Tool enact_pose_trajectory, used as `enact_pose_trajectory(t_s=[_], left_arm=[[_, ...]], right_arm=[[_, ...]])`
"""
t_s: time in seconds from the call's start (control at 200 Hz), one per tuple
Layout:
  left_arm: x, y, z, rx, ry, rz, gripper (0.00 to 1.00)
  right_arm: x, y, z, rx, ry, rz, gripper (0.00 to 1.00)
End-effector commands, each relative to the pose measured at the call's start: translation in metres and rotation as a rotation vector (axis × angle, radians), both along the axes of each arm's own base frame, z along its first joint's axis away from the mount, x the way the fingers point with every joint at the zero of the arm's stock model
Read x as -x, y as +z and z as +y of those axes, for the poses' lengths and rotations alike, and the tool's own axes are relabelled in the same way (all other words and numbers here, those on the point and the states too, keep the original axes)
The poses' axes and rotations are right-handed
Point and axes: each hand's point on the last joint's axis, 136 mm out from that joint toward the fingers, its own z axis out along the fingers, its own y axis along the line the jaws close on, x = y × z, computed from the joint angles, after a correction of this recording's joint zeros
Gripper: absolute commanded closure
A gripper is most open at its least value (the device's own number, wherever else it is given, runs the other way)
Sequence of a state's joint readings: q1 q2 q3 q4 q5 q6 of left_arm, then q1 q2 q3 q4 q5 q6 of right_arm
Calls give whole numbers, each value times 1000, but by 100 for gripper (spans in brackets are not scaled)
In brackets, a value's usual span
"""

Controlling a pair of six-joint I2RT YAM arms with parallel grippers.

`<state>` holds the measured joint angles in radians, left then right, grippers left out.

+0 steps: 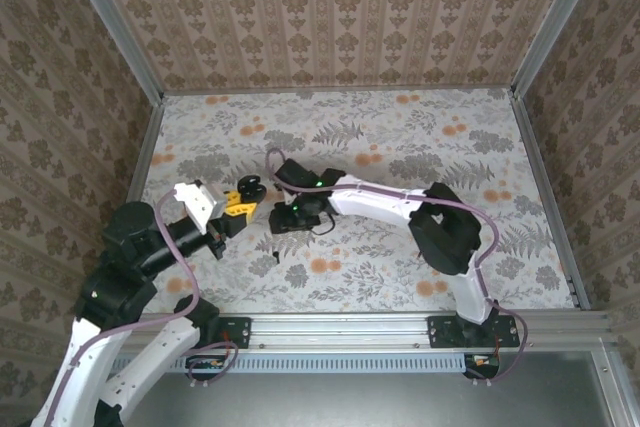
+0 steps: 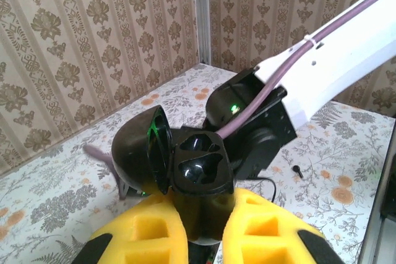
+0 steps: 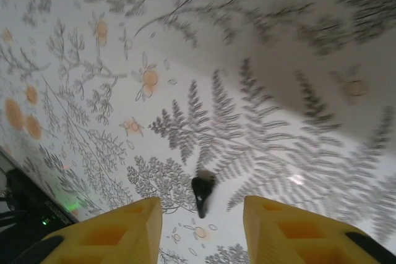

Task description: Insert wireless bluetooth earbuds into charging case

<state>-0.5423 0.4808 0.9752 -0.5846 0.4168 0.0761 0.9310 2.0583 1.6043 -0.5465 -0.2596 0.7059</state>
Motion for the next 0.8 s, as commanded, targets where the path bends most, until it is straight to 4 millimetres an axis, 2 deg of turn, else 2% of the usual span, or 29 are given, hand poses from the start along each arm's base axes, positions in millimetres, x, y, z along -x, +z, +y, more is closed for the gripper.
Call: enact_pose_trajectory(t_s=[0.0,0.385,0.795], left_arm=[[-1,-9,6,-24,32,-4,100],[-2,-19,7,-30,40,7,100],[0,-22,8,-38,38,17,100]], right_arm=[[16,-16,-1,116,16,57,65],[32,-47,8,267,70,81,64],[37,-60,15,319,112,83,66]])
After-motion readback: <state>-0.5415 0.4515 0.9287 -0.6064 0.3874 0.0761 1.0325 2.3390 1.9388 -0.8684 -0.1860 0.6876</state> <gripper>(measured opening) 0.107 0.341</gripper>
